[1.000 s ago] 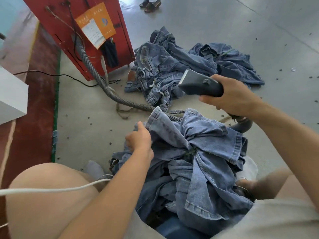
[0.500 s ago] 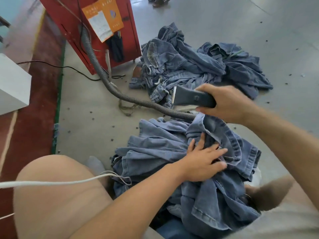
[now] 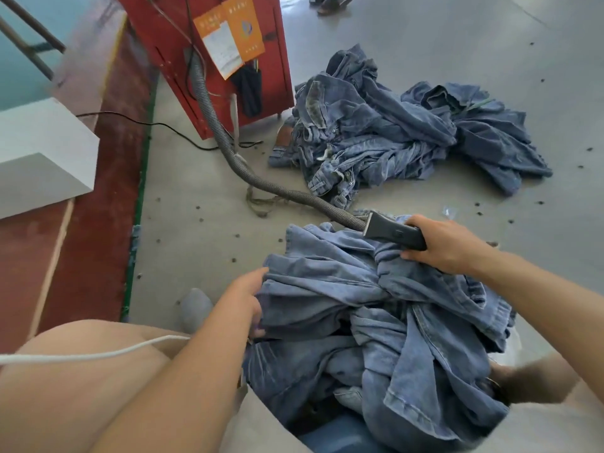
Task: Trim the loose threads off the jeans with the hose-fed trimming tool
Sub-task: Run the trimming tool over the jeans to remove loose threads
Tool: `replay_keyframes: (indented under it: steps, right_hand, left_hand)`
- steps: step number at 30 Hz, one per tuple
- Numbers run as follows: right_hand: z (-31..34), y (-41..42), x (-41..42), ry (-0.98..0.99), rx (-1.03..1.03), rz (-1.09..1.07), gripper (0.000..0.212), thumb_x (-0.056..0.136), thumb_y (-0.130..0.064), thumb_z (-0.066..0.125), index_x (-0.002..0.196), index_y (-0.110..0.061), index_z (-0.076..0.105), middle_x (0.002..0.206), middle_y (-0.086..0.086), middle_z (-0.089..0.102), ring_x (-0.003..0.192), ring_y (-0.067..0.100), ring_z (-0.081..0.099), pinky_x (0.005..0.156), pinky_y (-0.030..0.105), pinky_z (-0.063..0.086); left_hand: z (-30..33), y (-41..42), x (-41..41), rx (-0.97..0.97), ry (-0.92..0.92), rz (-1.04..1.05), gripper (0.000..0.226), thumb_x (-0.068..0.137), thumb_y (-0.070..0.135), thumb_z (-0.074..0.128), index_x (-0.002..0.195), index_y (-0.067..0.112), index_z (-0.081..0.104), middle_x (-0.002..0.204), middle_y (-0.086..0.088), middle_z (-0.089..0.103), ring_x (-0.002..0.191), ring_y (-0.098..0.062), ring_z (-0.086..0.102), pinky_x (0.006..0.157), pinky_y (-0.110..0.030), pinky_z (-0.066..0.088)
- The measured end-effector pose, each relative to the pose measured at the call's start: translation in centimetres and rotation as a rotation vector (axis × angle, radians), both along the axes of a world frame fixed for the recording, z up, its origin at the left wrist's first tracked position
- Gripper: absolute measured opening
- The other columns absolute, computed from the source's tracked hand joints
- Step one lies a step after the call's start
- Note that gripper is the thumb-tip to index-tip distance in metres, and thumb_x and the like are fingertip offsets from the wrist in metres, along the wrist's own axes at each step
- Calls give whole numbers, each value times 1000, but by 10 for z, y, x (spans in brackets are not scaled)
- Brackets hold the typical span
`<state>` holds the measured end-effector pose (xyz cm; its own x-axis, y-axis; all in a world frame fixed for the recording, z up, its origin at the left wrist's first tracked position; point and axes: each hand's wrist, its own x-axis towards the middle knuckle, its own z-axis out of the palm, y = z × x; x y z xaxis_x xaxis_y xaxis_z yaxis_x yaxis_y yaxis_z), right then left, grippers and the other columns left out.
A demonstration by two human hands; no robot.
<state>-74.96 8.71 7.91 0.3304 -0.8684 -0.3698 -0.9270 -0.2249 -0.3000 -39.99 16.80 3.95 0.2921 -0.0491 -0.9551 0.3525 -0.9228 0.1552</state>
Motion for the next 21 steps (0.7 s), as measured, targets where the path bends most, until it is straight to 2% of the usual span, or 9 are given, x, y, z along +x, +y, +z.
replay_keyframes:
  steps: [3,5,7,9,12,15,18,20,21]
  right_hand:
    - [9,-1,4,-28,-21,-13,59,92,-43,77,136,-22,45,118,9,70,95,30,62,78,38,45]
    - [20,-3,7,-93,-59,-44,57,93,-43,75,127,-22,35,108,8,68,82,24,61,68,36,44]
    - [36,-5,10,-176,-107,-73,54,93,-42,74,113,-28,25,94,6,64,72,20,60,58,32,43]
    - [53,-7,11,-242,-168,-64,53,93,-40,73,105,-28,23,85,4,58,69,20,58,56,33,42]
    - [78,-4,11,-307,-270,1,40,89,-45,72,106,-38,36,81,-8,59,67,8,58,56,29,41]
    - [93,3,13,-383,-308,5,35,84,-60,69,112,-55,48,82,-21,63,69,-1,61,61,24,45]
    - [98,7,17,-334,-240,12,47,80,-76,56,122,-60,44,83,-16,64,67,7,63,63,34,53]
    - [101,8,18,-271,-195,30,52,76,-82,49,122,-58,44,81,-12,66,65,12,65,65,42,57]
    - [102,8,19,-247,-191,40,53,75,-85,47,120,-57,46,80,-13,66,65,12,65,66,43,57]
  left_hand:
    - [-15,9,-5,-162,144,135,24,92,19,75,85,5,57,70,-10,62,62,-19,62,48,-34,58]
    - [-14,2,-9,-277,99,184,16,95,7,66,82,8,57,62,-6,55,48,-12,50,43,-30,53]
    - [-6,-1,-15,-350,58,214,10,94,8,61,99,16,62,79,-7,60,68,-19,57,56,-37,50]
    - [0,0,-22,-454,86,261,32,95,9,55,120,27,63,102,-8,66,92,-29,62,73,-44,53]
    - [3,3,-35,-695,203,374,40,98,3,42,126,26,60,97,-11,61,91,-23,56,96,-45,46]
    - [1,5,-41,-841,319,522,29,101,3,37,108,19,61,85,-7,59,80,-19,51,80,-32,42]
    - [7,6,-43,-930,469,540,29,96,7,39,82,17,63,74,-3,67,77,-19,55,73,-31,39]
    - [14,8,-45,-959,577,539,21,85,9,44,98,12,60,91,-8,76,85,-23,68,79,-35,47]
    - [17,9,-48,-969,619,558,30,81,9,45,109,10,55,107,-13,76,95,-28,72,83,-39,51]
